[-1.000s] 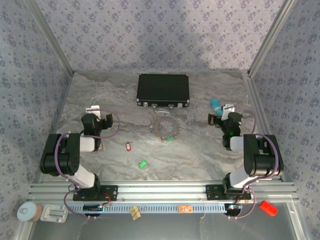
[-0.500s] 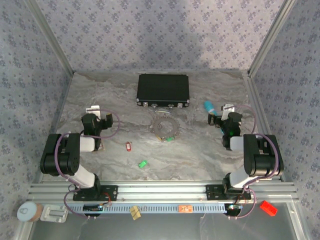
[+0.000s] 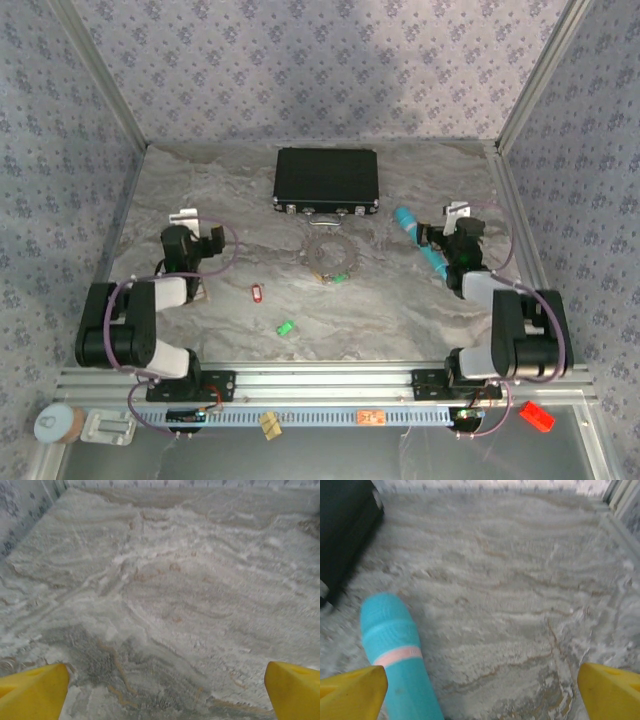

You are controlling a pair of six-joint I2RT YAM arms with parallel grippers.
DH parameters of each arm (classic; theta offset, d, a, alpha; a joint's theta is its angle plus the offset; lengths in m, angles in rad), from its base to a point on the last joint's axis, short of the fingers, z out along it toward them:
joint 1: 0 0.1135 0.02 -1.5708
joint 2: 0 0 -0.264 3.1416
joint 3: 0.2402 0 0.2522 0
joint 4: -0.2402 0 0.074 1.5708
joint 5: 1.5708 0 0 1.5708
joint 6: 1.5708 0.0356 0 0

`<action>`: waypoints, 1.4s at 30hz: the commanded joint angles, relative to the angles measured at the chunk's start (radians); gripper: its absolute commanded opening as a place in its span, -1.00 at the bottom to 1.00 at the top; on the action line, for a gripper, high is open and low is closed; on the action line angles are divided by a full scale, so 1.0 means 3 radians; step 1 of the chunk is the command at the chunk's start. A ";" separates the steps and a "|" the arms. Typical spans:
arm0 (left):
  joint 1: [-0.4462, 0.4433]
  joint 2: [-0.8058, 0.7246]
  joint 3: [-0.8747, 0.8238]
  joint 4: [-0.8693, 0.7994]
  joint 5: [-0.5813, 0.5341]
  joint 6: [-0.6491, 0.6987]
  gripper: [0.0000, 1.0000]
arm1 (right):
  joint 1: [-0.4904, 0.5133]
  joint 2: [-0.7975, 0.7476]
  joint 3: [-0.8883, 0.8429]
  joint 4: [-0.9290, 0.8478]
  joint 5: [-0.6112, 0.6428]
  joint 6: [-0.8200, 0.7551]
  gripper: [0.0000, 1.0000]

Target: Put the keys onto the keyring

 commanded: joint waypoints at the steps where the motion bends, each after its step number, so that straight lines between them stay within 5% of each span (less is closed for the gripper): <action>1: -0.0017 -0.0329 0.0169 -0.0473 0.0074 -0.0033 1.00 | 0.0159 -0.0409 0.0130 -0.0694 0.0303 0.0231 0.98; 9: -0.0266 -0.0954 0.0378 -0.1150 0.0044 -0.0132 0.99 | 0.0590 -0.0768 0.0822 -0.2312 0.0339 0.0948 0.97; 17: -0.0312 -0.1216 0.0652 -0.1777 0.0627 -0.0699 1.00 | 0.1245 -0.0488 0.1335 -0.3197 0.0170 0.1058 0.84; 25: -0.0518 -0.1153 0.0779 -0.2154 0.1145 -0.1111 0.96 | 0.1528 -0.0117 0.1495 -0.3212 -0.0566 0.1148 0.62; 32: -0.1232 -0.0849 0.0844 -0.2232 0.0907 -0.1487 0.87 | 0.1753 0.0428 0.1920 -0.3338 -0.0639 0.1263 0.35; 38: -0.1650 -0.0486 0.0963 -0.2189 0.0790 -0.1833 0.72 | 0.1830 0.0702 0.1940 -0.3201 -0.0692 0.1598 0.02; 42: -0.1840 -0.0279 0.1026 -0.2222 0.0711 -0.1979 0.66 | 0.1925 0.0812 0.1892 -0.3114 -0.0736 0.1714 -0.03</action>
